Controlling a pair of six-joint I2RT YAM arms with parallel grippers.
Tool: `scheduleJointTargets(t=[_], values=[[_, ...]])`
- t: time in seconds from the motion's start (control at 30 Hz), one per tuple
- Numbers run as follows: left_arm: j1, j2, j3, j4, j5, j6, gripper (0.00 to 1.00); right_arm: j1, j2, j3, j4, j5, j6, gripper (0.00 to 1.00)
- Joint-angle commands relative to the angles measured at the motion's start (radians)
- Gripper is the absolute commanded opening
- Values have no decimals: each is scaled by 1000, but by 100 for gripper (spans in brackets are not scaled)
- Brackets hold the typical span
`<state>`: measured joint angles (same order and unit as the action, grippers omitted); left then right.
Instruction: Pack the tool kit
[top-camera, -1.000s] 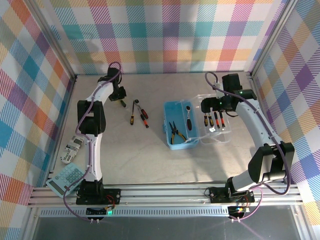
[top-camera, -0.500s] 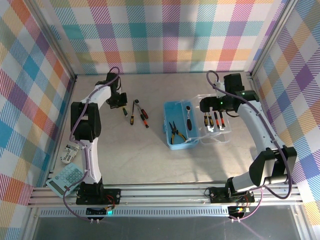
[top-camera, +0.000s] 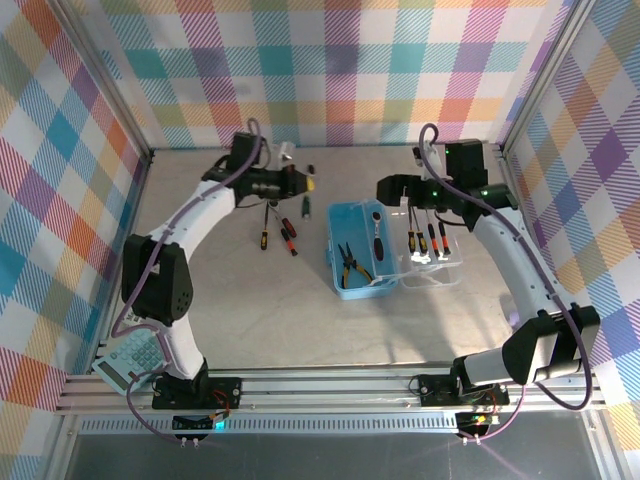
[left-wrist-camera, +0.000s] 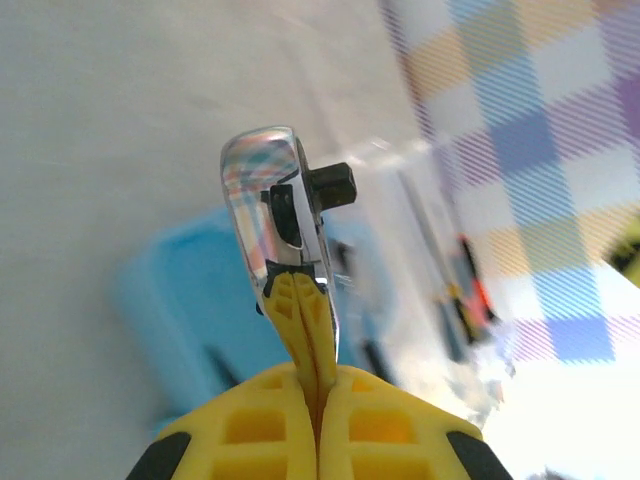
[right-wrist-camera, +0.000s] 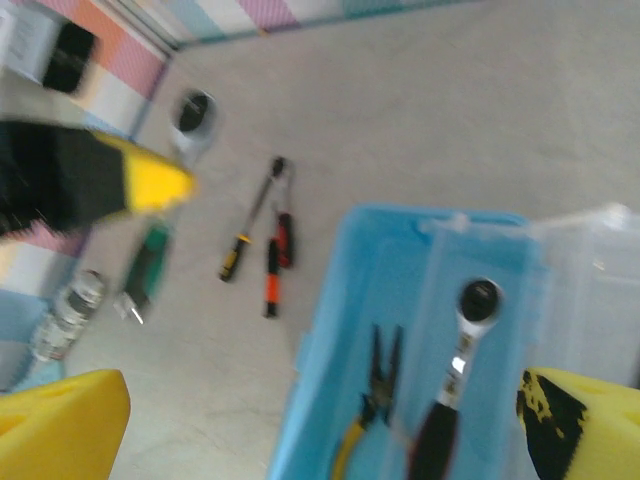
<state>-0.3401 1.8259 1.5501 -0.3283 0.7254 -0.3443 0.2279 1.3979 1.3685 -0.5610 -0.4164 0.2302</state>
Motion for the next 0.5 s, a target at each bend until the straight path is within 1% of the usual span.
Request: scheduleJointTargets(t=[0.0,0.07,0.17,0.47], values=[[-64,-45,-36,183,125,-91,0,20,29,-2,175,-79,139,99],[-97,-48,-56,265,149,-142,0,31,51,-2,227,-78,183,99],[-137,-48,-72,338,165,-182,0,49,88,5,254,-58,218,95],[-203,-45,-76,410,185,-213,0,108,166,5,307,-24,276,86]])
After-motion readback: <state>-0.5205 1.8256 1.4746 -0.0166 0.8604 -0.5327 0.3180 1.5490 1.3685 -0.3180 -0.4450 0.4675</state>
